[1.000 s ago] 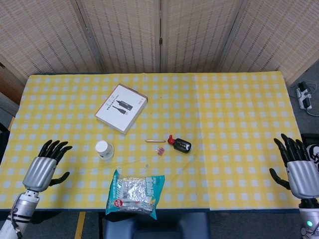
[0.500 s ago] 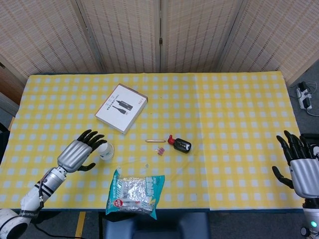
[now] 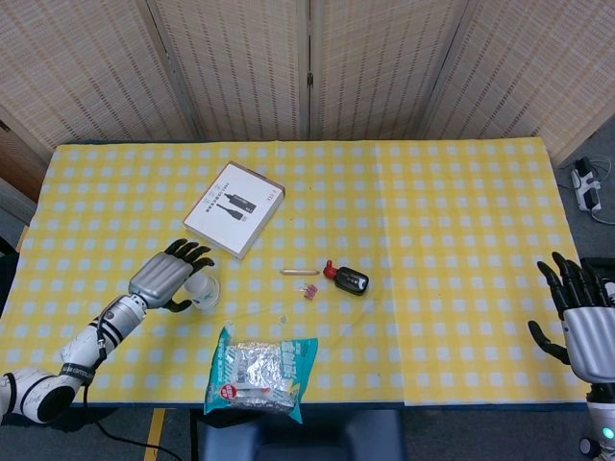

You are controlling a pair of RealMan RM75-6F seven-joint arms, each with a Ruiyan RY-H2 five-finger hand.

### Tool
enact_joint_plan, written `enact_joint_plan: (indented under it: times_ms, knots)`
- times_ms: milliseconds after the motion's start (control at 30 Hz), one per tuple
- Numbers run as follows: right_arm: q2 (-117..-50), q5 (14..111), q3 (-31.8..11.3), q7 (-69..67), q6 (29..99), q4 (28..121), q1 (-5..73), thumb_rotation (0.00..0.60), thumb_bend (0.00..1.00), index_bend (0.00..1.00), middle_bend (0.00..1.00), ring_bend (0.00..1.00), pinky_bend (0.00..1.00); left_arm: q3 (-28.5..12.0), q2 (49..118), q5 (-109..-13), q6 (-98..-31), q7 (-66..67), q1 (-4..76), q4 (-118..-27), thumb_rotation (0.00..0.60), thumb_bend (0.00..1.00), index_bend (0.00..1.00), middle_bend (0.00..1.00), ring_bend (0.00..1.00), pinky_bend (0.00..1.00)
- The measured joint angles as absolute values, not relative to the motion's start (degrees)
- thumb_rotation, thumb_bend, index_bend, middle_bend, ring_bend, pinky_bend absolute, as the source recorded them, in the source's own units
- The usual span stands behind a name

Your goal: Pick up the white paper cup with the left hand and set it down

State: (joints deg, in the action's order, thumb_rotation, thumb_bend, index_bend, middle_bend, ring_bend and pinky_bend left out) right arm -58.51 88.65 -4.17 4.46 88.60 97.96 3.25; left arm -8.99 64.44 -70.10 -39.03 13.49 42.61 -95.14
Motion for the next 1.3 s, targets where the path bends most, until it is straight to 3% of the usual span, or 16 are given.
enact_joint_plan:
  times_ms: [1300]
  knots:
    - [-58.54, 87.5, -4.47, 4.4, 86.89, 98.05, 3.98, 0.6, 0.34, 0.0, 0.0, 0.04, 0.0, -5.07, 69.7, -67.1, -42.97, 12.89, 44.55, -89.37, 0.6, 0.41, 0.33, 0.1, 0.03, 0.01]
